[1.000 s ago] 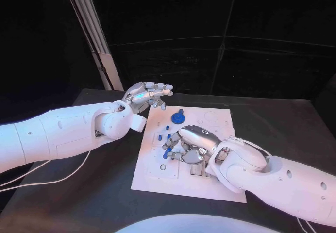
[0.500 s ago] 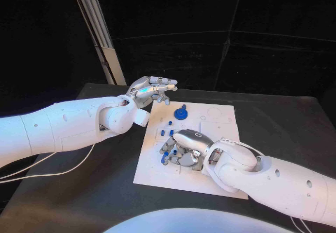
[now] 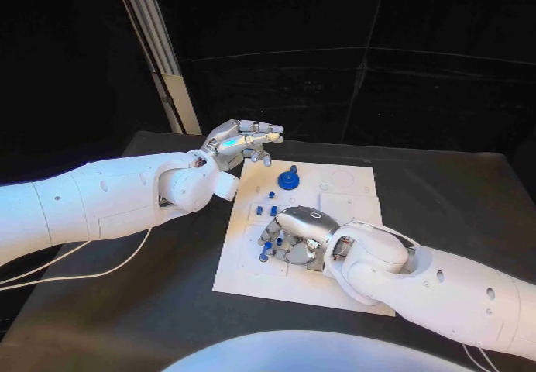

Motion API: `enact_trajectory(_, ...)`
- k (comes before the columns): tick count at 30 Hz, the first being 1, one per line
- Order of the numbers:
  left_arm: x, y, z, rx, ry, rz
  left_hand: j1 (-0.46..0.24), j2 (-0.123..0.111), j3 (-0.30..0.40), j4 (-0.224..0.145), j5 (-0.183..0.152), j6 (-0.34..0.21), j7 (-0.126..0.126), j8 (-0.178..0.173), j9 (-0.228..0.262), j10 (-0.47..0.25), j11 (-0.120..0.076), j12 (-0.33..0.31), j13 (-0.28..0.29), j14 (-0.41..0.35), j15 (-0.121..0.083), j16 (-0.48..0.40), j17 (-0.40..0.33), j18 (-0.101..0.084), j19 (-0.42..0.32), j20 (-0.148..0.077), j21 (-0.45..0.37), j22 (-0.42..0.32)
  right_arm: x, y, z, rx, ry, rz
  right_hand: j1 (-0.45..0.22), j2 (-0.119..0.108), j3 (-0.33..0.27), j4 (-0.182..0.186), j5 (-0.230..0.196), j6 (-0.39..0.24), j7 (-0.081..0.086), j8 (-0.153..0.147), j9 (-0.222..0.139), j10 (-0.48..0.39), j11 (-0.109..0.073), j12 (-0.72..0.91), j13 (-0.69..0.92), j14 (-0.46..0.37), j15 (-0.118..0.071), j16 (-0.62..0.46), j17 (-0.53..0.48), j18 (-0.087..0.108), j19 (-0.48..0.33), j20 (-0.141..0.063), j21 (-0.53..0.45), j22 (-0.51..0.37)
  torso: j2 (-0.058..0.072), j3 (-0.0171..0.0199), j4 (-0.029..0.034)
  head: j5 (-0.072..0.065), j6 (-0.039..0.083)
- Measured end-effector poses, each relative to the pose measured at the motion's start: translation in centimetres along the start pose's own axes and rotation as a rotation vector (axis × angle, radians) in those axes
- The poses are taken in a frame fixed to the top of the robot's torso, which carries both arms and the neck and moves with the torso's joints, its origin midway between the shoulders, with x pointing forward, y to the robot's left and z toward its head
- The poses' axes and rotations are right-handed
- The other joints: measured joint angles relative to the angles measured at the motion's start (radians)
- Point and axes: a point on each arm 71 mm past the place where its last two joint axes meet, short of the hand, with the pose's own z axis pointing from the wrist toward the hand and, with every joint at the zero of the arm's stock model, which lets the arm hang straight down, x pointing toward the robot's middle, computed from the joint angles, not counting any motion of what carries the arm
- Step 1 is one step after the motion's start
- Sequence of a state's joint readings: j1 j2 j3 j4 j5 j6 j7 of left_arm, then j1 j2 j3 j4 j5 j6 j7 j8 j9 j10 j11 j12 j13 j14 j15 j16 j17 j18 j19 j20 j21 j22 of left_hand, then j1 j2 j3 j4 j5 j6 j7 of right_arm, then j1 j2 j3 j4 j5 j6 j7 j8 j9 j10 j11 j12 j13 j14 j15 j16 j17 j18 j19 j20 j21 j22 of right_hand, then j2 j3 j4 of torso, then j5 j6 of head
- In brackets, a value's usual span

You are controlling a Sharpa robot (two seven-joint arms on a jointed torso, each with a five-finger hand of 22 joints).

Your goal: Assemble the parts on the task board

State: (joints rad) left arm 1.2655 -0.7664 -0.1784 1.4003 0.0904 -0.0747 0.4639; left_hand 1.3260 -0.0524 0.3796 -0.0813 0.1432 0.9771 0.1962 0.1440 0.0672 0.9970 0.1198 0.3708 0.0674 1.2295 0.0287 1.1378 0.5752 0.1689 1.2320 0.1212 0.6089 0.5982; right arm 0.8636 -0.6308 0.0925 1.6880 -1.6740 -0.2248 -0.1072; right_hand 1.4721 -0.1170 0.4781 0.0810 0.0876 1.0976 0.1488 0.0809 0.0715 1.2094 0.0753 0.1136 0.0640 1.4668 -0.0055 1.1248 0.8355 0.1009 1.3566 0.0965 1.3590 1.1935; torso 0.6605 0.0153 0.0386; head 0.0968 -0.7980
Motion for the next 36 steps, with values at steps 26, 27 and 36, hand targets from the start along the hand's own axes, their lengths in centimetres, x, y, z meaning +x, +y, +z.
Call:
enact_trajectory(26, -0.03, 0.0, 0.02, 0.0, 0.001, 0.0, 0.0, 0.0, 0.0, 0.0, 0.0, -0.004, -0.004, 0.004, 0.0, 0.0, 0.0, 0.0, 0.0, 0.0, 0.0, 0.0, -0.003, 0.0, 0.0, 0.0, 0.0, 0.0, 0.39, 0.54, 0.57, -0.001, 0.029, -0.062, -0.001, -0.001, 0.0, 0.0, 0.0, 0.0, 0.0, -0.001, -0.001, 0.0, 0.0, -0.003, 0.0, 0.0, 0.0, 0.0, 0.0, 0.0, 0.0, 0.0, 0.0, 0.0, 0.0, -0.0004, -0.0001, 0.002, -0.004)
enact_trajectory(27, -0.04, 0.0, 0.02, 0.0, 0.001, 0.0, 0.0, 0.0, 0.0, 0.0, 0.0, -0.004, -0.004, 0.004, 0.0, 0.0, 0.0, 0.0, 0.0, 0.0, 0.0, 0.0, -0.003, 0.0, 0.0, 0.0, 0.0, 0.0, 0.38, 0.58, 0.58, -0.002, 0.029, -0.062, -0.001, -0.001, 0.001, -0.002, 0.0, 0.0, 0.0, -0.001, -0.001, 0.0, 0.0, -0.003, 0.0, 0.0, 0.0, 0.0, 0.0, 0.0, 0.0, 0.0, 0.003, 0.0, 0.0, -0.0004, -0.0001, 0.002, -0.004)
enact_trajectory(36, -0.05, 0.0, 0.02, 0.0, 0.001, 0.0, 0.0, 0.0, 0.0, 0.0, 0.0, -0.004, -0.004, 0.004, 0.0, 0.0, 0.0, 0.0, 0.0, 0.0, 0.0, 0.0, -0.003, 0.0, 0.0, 0.0, 0.0, 0.0, 0.43, 0.67, 0.64, -0.006, 0.033, -0.073, -0.024, -0.024, 0.003, -0.003, 0.006, -0.01, 0.01, -0.009, -0.003, -0.011, 0.011, -0.02, 0.002, -0.004, 0.004, -0.013, -0.027, 0.0, -0.004, 0.004, -0.002, -0.019, 0.0, -0.0003, -0.0001, 0.002, -0.003)
